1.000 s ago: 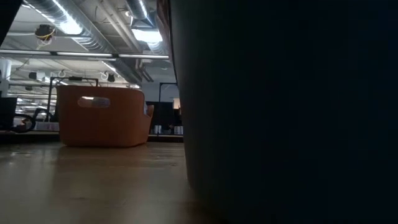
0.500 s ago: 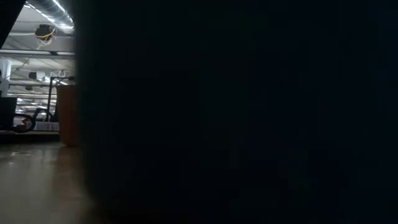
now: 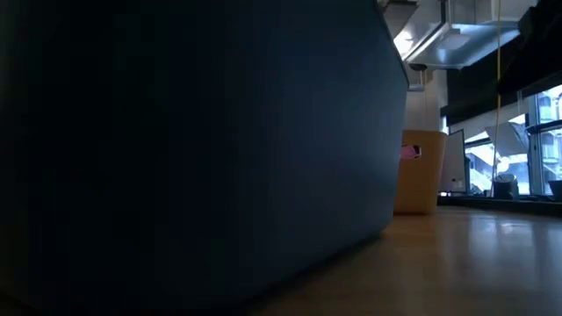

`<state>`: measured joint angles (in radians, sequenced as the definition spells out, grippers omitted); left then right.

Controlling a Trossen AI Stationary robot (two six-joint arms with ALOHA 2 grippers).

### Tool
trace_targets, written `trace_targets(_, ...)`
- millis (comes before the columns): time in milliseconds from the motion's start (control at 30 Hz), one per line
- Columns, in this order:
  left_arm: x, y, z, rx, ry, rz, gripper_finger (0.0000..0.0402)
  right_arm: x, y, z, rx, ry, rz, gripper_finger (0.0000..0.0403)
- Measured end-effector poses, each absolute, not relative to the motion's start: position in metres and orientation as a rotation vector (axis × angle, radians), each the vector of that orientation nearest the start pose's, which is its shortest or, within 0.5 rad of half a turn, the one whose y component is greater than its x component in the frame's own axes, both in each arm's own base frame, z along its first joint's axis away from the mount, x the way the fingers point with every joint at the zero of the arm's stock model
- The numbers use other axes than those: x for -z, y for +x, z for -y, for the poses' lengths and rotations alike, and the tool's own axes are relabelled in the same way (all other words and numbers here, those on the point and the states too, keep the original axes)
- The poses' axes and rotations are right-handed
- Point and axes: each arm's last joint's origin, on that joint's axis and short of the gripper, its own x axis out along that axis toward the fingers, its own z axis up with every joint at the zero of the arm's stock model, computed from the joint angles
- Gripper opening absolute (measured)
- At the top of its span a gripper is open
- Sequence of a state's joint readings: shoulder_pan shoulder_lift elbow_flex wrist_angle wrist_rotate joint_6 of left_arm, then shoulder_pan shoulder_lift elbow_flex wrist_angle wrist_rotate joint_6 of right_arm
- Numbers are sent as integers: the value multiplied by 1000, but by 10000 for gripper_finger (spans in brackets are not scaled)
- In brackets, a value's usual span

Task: Sort soda cans
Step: Put the red soda can into the blue bin

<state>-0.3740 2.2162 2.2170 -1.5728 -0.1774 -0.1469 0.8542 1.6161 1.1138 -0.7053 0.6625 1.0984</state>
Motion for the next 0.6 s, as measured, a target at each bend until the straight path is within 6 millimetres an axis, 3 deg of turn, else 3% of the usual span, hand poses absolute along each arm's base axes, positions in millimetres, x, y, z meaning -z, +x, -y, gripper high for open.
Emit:
trace_targets(367,-247,398,147,16,318,-1579,251,-215,216,-220,313,202,-774,376)
trace_targets(600,-243,403,147,37,322,-1541,262,-216,217,-221,314,207,-755,376)
